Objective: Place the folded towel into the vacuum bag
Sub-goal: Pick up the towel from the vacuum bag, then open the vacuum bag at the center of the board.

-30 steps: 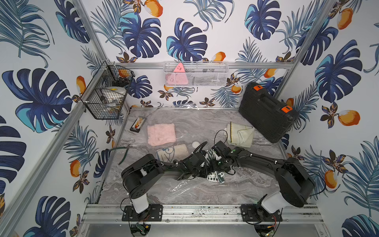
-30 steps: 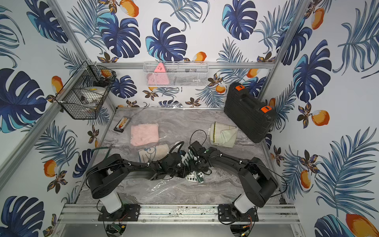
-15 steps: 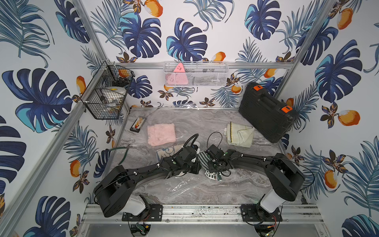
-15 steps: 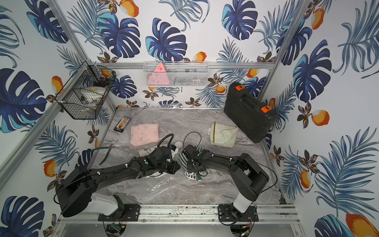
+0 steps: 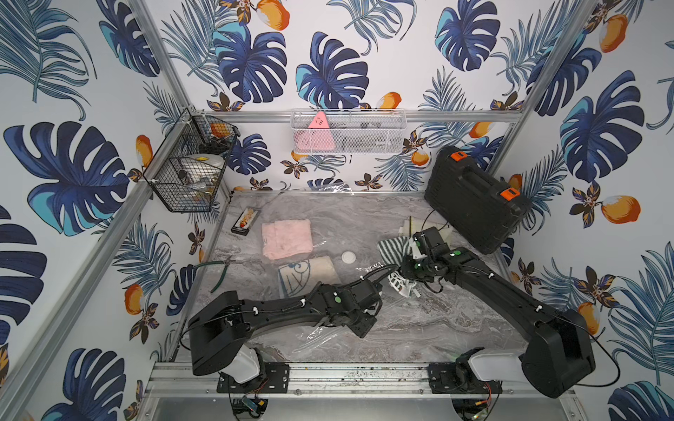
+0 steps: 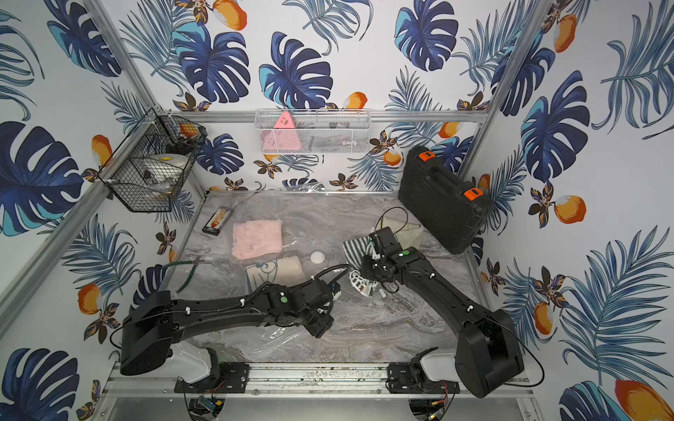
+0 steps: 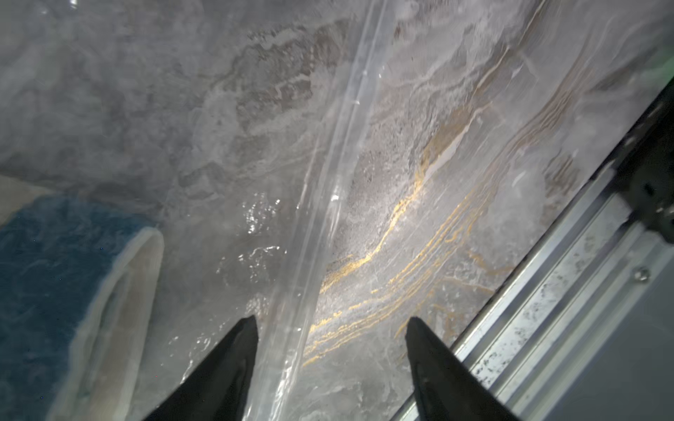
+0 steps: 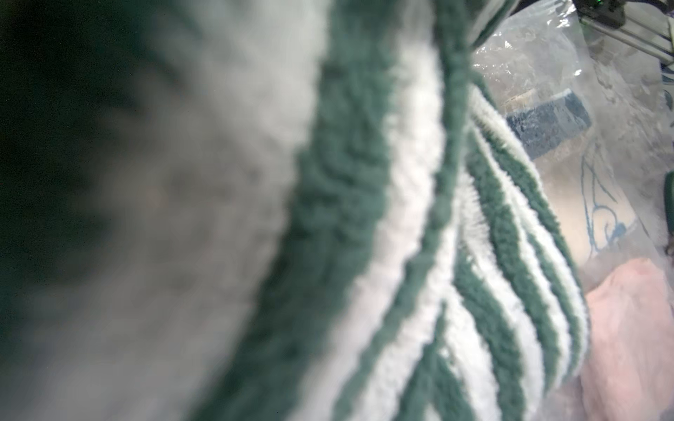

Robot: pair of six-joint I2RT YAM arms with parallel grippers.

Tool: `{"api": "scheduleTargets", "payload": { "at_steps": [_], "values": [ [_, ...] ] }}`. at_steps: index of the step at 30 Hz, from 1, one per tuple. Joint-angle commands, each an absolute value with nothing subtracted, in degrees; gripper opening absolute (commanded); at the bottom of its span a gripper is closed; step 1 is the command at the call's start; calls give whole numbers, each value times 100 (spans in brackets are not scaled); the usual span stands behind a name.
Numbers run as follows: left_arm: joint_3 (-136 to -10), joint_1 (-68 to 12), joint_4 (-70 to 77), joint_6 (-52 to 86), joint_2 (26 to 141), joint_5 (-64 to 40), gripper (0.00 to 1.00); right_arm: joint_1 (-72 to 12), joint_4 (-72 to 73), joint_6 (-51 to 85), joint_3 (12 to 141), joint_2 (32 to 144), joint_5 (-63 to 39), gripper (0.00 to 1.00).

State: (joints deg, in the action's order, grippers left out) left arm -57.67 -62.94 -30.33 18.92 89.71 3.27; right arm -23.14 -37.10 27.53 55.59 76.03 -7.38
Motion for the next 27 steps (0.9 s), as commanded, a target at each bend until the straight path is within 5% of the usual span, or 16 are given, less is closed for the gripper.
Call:
{"api": "scheduleTargets", "payload": {
  "at_steps": [1, 14, 23, 27],
  "values": [
    [-5999, -6546, -3576, 1458, 9240, 1024, 76, -2001, -4024, 2567, 5420, 7430, -1281, 10],
    [-6367, -6943, -3992, 1067, 10210, 2830, 75, -1811, -3911, 2600, 5159, 7377, -1546, 11],
    [-6149, -6921, -3692, 900, 10229, 2985, 58, -1767, -4016, 2567, 5126, 7283, -1594, 12],
    [-6068, -6807, -3523, 798, 10084, 3012, 33, -1766, -4069, 2607, 5037, 7194, -1716, 12]
  ]
}}
